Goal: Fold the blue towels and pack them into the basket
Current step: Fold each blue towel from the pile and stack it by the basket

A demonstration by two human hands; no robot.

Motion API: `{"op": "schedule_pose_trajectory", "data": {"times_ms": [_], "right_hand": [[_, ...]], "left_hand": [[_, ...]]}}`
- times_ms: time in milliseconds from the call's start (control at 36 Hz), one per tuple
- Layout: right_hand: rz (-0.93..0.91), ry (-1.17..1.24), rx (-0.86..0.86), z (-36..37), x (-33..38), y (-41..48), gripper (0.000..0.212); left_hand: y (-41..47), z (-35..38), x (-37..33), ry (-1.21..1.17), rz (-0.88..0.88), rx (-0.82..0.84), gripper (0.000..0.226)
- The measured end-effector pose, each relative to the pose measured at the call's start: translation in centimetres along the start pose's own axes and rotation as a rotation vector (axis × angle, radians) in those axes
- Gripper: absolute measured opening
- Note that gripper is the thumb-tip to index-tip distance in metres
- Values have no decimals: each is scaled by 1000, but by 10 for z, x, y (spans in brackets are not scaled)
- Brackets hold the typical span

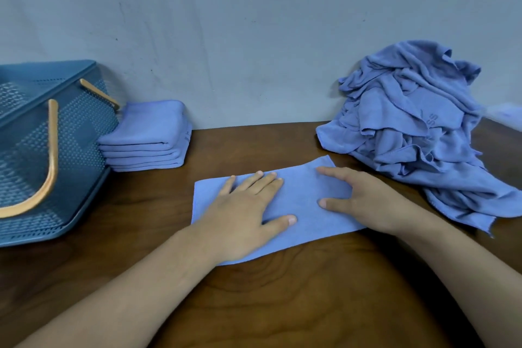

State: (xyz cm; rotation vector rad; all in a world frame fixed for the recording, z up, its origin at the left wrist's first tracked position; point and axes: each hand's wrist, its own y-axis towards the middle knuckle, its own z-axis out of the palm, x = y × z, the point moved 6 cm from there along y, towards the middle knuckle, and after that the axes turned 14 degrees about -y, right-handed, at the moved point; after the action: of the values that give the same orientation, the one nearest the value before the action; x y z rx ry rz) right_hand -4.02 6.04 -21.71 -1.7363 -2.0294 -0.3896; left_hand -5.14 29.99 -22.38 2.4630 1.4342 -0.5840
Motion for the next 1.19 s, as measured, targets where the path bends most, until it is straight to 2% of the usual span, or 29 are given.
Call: {"op": "schedule_pose_trajectory", "data": {"times_ms": [194, 333, 611, 778, 944, 1056, 1111, 1194], "right_hand": [[-7, 19, -18, -4, 6, -8, 73], [-17, -15, -15, -8, 10, -11, 75], [4, -304, 10, -47, 95, -4, 72], [-9, -382, 65, -45, 170, -2, 68], [-17, -366, 157, 8, 204, 9, 50], [-26, -247, 228, 54, 204, 12, 59], [-31, -186, 230, 67, 200, 12, 75], [-24, -132, 208, 70, 196, 12, 79]], "left_hand": [[-70, -26, 50, -71, -77, -64, 69], [-102, -41, 84, -151, -146, -129, 68], [-100, -43, 85, -247, -121, -165, 61], [-100, -42, 87, -271, -113, -176, 64], [-101, -45, 92, -393, -130, -219, 80], [-97, -39, 105, -483, -176, -227, 94], [-96, -36, 108, -489, -192, -229, 96], [-97, -38, 104, -461, -181, -226, 95]]}}
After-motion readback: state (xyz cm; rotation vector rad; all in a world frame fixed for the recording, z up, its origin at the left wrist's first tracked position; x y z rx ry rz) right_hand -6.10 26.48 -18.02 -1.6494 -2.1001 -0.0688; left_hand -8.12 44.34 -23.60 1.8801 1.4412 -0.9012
